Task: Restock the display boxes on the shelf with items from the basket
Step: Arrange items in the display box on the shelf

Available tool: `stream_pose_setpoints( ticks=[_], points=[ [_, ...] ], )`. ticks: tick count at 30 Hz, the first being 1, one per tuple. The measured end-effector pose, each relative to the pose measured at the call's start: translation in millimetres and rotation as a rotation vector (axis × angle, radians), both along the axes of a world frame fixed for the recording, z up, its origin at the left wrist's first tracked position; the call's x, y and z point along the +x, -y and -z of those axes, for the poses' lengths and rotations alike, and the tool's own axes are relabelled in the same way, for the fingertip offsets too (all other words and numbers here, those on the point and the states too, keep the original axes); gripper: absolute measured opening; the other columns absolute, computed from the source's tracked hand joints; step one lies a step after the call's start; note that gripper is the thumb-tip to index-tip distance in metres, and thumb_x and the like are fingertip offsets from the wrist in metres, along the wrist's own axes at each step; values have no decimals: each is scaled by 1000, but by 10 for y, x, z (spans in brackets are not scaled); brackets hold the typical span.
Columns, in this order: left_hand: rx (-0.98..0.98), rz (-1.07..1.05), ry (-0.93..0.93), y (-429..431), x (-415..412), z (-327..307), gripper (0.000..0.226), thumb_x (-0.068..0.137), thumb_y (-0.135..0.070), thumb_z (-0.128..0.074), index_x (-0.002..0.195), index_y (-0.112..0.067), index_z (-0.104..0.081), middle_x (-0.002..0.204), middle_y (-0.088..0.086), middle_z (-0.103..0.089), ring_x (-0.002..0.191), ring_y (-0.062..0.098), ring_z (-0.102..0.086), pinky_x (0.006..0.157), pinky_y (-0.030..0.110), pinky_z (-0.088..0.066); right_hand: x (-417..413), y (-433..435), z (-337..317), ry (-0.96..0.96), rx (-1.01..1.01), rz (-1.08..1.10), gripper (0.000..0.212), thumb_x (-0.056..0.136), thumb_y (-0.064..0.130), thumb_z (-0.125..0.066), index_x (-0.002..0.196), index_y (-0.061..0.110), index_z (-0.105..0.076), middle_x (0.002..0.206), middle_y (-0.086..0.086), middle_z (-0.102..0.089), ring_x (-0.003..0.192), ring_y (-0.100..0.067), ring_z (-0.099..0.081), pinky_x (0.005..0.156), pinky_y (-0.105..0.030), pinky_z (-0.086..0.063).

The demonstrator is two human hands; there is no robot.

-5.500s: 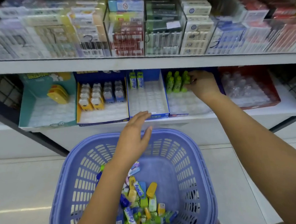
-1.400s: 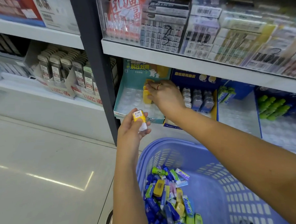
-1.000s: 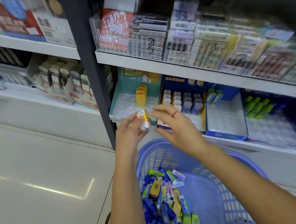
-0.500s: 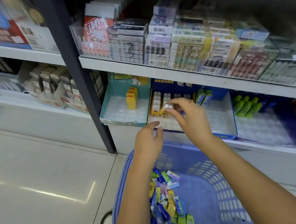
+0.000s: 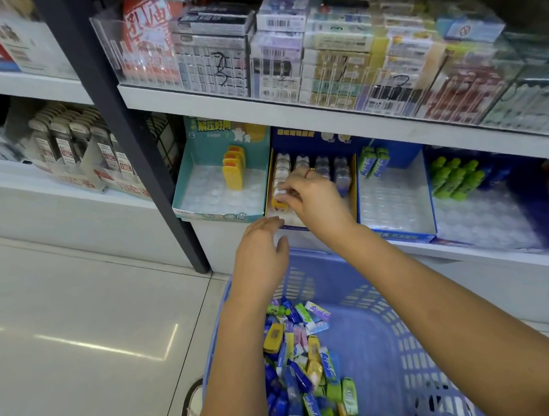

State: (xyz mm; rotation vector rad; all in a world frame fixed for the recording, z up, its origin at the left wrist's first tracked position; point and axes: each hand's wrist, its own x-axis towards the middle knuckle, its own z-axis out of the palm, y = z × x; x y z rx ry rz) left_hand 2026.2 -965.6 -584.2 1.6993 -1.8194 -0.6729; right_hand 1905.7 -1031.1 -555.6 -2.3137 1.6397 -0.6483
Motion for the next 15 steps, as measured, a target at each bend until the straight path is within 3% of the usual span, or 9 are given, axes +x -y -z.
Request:
stream_pose_setpoints(
  ticks=[3, 10, 13, 15],
  points=[
    [-12, 1, -29, 9, 45, -3, 36, 94, -12, -52, 129, -9, -57, 134, 5, -56, 125, 18, -49, 98, 14, -30, 48, 27, 18, -58, 39, -12, 25, 93, 22, -56, 106, 4, -65, 113, -16, -57, 98, -32, -59, 84, -42, -47],
    [-25, 15, -67, -48, 83, -19, 34, 94, -12, -53, 127, -10, -59, 133, 3, -58, 122, 16, -51, 94, 10, -30, 91, 100, -68, -254, 13, -23, 28, 95, 20, -48, 108, 2, -65, 115, -16, -56, 102, -31, -57, 85, -39, -46],
    [-80, -44, -115, -133, 66, -91, 26, 94, -16, -54, 117, -12, -65, 118, 2, -65, 106, 15, -59, 88, 17, -41, 127, 77, -151, -264, 42, -29, 26, 94, 17, -50, 111, 4, -65, 116, -15, -54, 103, -30, -56, 84, -36, -47],
    [-92, -30, -141, -168, 42, -125, 17, 93, -16, -56, 101, -13, -70, 95, 0, -69, 84, 11, -61, 73, 15, -42, 32, -65, -191, -163, 30, -26, 29, 91, 21, -55, 117, 9, -63, 118, -11, -52, 97, -26, -56, 83, -34, -46]
  ],
)
